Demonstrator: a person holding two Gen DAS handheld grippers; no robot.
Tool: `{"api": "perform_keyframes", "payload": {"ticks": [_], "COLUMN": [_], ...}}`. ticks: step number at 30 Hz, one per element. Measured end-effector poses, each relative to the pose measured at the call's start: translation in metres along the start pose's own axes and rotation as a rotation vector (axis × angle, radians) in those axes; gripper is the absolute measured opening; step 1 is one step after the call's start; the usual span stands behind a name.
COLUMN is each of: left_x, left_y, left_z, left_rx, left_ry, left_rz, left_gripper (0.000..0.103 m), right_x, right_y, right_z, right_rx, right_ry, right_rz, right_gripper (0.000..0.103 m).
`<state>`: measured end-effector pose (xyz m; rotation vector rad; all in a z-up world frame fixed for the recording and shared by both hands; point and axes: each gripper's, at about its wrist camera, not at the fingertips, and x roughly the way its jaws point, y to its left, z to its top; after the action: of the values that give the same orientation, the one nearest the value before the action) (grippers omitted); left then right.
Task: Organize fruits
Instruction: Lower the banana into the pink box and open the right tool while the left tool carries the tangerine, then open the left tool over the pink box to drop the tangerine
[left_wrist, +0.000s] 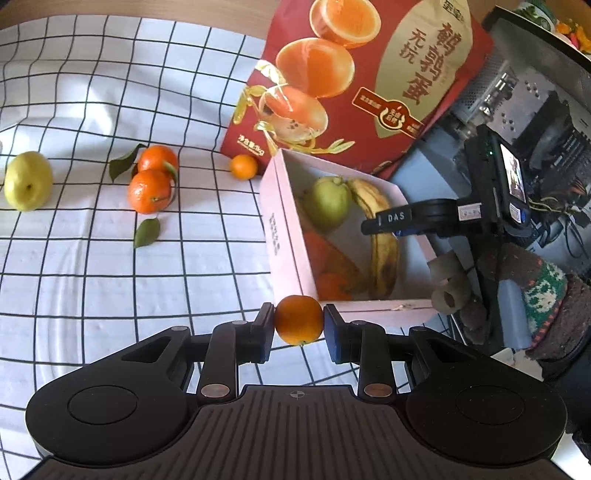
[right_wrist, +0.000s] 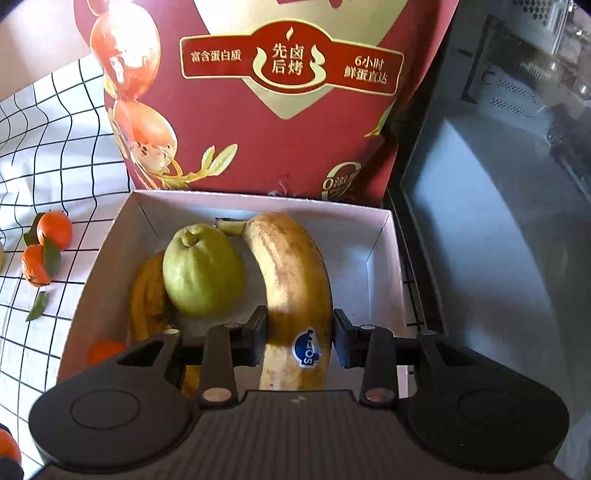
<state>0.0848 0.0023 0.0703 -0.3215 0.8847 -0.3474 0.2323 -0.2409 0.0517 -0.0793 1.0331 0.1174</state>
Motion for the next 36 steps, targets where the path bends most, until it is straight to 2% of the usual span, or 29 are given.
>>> {"api": "perform_keyframes", "payload": {"ticks": [4, 10, 13, 15, 16, 19, 22, 24, 27, 31, 36], "left_x": [0.007, 0.017, 0.023, 0.029, 0.031, 0.036, 0.036, 0.043, 0.049, 0.042, 0.029], "left_y": [-0.005, -0.015, -0.021, -0.027, -0.03, -0.045, -0.067, -0.077, -0.084, -0.079, -0.049], "left_z": [0.002, 0.008, 0.011, 0.016, 0.02, 0.039, 0.067, 0.085, 0.103, 0.109, 0.097], "left_rx": [0.007, 0.046, 0.063, 0.084, 0.096, 0.137, 0.193, 0.201, 0.186, 0.176, 0.135], "left_ry": [0.014, 0.031, 0.039, 0.045, 0.045, 0.025, -0.026, -0.03, -0.045, -0.081, -0.102], "left_rz": [-0.011, -0.031, -0.045, -0.052, -0.054, -0.069, -0.098, -0.131, -0.105, -0.102, 0.012], "left_gripper": [0.033, 0.033, 0.033, 0.033, 0.033, 0.033, 0.033, 0.034, 0.034, 0.034, 0.034], "right_x": [0.007, -0.019, -0.05, -0.075, -0.088, -0.118, -0.135, -0.143, -0.154, -0.162, -0.159], "right_y": [0.0, -0.015, -0.014, -0.012, -0.01, -0.002, 0.0, 0.003, 0.007, 0.009, 0.015], "right_z": [0.008, 0.003, -0.013, -0.03, -0.041, -0.073, -0.094, -0.105, -0.114, -0.122, -0.123], "right_rx": [-0.036, 0.019, -0.001, -0.041, -0.061, -0.114, -0.131, -0.138, -0.162, -0.184, -0.159], "right_ry": [0.033, -0.034, -0.098, -0.149, -0.173, -0.223, -0.238, -0.252, -0.277, -0.3, -0.283], "right_rz": [0.011, 0.093, 0.049, 0.01, -0.008, -0.05, -0.064, -0.071, -0.095, -0.112, -0.085], "right_gripper": [0.038, 0.045, 0.045, 0.05, 0.056, 0.058, 0.058, 0.058, 0.058, 0.06, 0.062]}}
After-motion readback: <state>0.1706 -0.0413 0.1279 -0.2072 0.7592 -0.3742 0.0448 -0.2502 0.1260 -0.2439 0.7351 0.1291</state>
